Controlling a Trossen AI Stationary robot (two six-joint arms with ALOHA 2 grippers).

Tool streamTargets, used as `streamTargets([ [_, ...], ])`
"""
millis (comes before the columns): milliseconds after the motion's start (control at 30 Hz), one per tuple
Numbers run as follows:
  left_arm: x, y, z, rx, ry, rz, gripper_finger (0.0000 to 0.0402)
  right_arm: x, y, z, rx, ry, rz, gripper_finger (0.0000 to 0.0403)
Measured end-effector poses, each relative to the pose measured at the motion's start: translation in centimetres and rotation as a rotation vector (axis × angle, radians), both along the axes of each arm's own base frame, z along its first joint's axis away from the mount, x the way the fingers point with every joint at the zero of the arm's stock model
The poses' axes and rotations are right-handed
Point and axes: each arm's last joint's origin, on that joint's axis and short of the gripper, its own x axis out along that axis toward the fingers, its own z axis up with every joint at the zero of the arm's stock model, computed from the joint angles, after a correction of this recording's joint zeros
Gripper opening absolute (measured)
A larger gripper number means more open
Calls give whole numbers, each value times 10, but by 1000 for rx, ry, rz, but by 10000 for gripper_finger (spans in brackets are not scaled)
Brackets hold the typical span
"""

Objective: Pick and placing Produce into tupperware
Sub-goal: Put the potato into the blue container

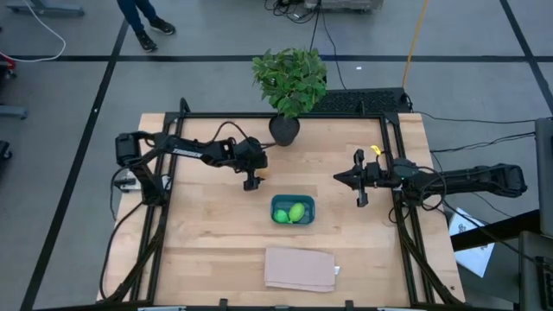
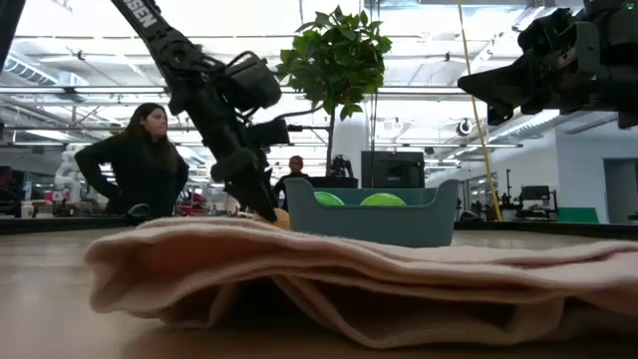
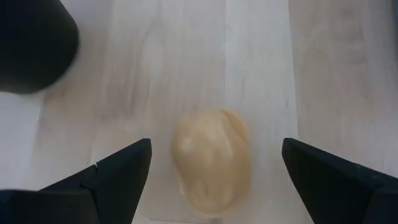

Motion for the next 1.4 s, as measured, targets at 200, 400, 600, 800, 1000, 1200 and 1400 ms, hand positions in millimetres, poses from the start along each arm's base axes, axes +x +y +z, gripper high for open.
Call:
streamTargets([
  [200, 1, 1, -13, 3, 46, -4, 367, 0, 0, 0, 0, 0, 0, 0],
  [400, 2, 2, -16, 28, 57, -2, 367, 0, 0, 0, 0, 0, 0, 0],
  [600, 2, 2, -16, 42, 57, -18, 355, 0, 0, 0, 0, 0, 0, 0],
  [800, 2, 1, -16, 32, 55, -27, 295, 0, 0, 0, 0, 0, 0, 0],
  [1000, 2, 1, -16, 30, 61, -27, 214, 0, 0, 0, -1, 0, 0, 0],
  [1200, 2, 2, -16, 40, 63, -26, 168, 0, 0, 0, -1, 0, 0, 0],
  [1400, 2, -1, -14, 60, 65, -50, 196, 0, 0, 0, -1, 0, 1, 0],
])
